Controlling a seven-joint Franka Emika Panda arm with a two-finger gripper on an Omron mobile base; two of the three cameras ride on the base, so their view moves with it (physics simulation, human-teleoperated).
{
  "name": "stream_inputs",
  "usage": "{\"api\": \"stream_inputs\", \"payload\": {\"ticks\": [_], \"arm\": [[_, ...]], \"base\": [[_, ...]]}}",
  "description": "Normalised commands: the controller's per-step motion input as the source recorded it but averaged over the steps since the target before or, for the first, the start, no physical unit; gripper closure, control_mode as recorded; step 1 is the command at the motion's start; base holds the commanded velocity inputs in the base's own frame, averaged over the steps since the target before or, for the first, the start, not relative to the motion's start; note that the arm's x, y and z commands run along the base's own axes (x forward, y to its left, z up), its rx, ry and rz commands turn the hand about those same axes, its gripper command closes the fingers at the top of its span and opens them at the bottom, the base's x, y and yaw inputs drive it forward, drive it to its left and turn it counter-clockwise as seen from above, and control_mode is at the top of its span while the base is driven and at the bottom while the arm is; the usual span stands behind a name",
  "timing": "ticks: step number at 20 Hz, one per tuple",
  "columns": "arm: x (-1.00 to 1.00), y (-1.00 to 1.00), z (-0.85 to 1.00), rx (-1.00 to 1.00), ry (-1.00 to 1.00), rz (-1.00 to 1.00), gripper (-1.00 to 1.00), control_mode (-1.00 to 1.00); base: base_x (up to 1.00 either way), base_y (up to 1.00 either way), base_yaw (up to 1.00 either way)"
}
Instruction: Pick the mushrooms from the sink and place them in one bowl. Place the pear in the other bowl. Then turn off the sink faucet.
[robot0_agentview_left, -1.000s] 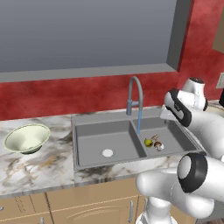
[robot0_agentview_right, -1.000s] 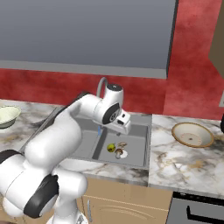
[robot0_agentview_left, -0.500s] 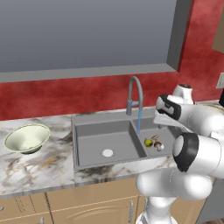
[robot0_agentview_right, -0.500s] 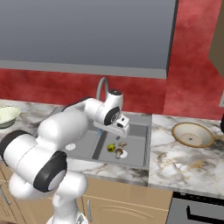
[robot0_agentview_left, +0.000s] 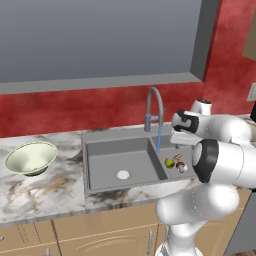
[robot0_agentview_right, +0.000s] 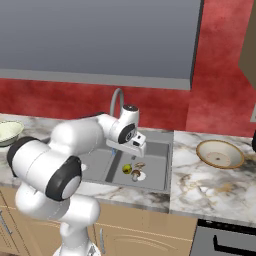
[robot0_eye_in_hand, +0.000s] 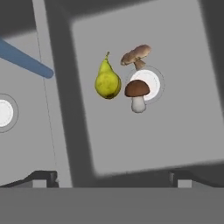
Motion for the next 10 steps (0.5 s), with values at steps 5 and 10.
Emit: {"api": "stream_inputs", "payload": {"ticks": [5,10], "arm": [[0.13,0.01,-0.11,0.00,-0.01,0.13,-1.00,-1.00],[0.01,0.00,-0.10,0.00,-0.03,0.14,-1.00,-1.00]], "base": [[0.00,0.00,0.00],[0.00,0.00,0.00]]}}
